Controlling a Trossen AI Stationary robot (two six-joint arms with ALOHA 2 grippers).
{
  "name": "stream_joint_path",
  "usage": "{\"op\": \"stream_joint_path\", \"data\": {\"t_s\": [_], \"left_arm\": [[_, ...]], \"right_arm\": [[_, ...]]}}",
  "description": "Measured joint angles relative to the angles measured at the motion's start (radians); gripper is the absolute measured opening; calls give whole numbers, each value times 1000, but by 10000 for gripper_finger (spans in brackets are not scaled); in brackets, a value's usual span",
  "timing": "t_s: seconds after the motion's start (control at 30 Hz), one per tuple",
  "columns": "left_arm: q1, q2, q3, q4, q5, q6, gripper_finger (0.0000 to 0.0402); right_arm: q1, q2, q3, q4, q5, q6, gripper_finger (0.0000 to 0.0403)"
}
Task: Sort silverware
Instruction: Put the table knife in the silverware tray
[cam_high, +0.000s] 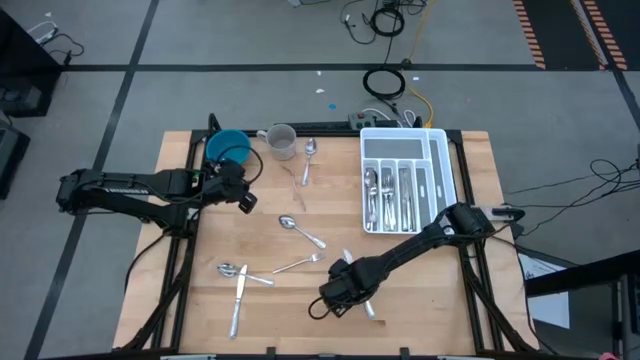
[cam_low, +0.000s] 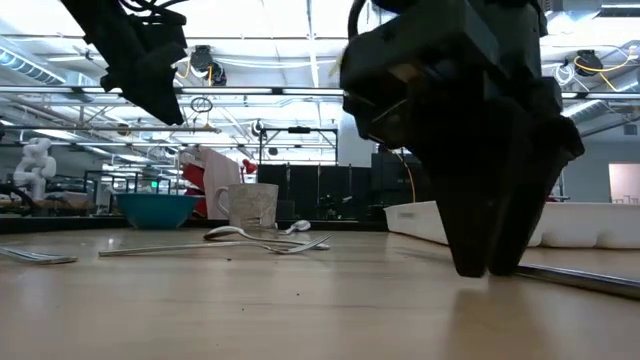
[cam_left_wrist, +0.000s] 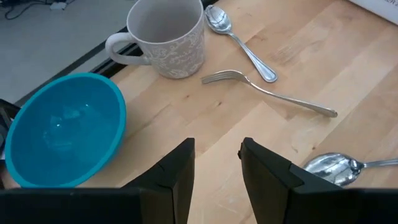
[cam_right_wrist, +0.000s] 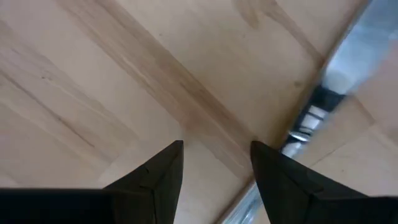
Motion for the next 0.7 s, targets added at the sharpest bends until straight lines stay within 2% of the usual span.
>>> {"op": "stream_joint_path", "data": {"t_s": [0.23, 0.5, 0.7], "left_arm": [[0, 0, 0, -1, 0, 3, 136], [0, 0, 0, -1, -14, 3, 136], [0, 0, 0, 0, -14, 2, 136]], "right_arm": [[10, -42, -1, 21, 3, 39, 182], [18, -53, 0, -123, 59, 85, 172], [17, -50, -28, -117, 58, 80, 172]]}}
